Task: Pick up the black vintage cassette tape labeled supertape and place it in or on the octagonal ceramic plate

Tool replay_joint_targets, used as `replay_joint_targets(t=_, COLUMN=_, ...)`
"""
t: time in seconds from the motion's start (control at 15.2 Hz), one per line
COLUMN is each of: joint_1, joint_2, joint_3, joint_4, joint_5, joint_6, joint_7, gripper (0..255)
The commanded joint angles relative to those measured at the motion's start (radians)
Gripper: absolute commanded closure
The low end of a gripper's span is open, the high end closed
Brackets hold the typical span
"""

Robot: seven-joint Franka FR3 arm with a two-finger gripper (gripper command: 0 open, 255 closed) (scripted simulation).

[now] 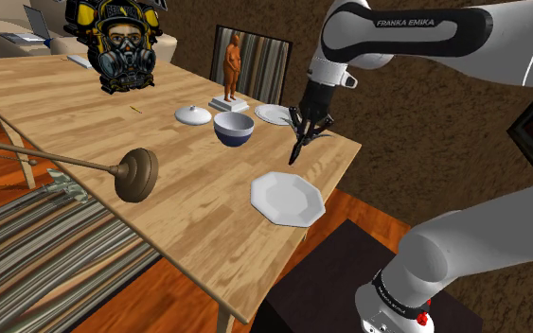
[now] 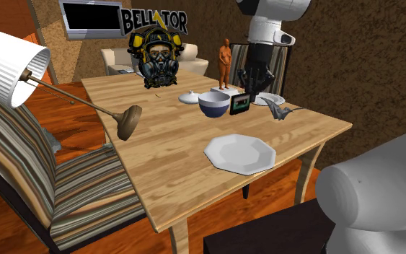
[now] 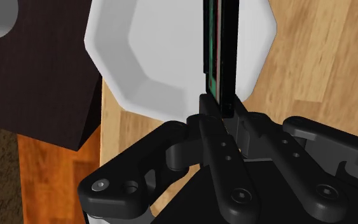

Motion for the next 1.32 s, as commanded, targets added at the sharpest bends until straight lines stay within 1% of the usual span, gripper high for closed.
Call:
replay_joint_targets(t=0.0, joint_1=0.002, joint_2=-0.049, joint_3=-0.01, joint_4=-0.05, joint_5=0.006, joint_6=-0.001, joint_7=-0.014, gripper=255)
replay_joint_targets(t=1.25, joint_1=0.009, joint_2=0.006, joint_3=0.018, joint_4=-0.262, joint_5=0.03, joint_6=0.264, joint_7=-0.046, gripper=255)
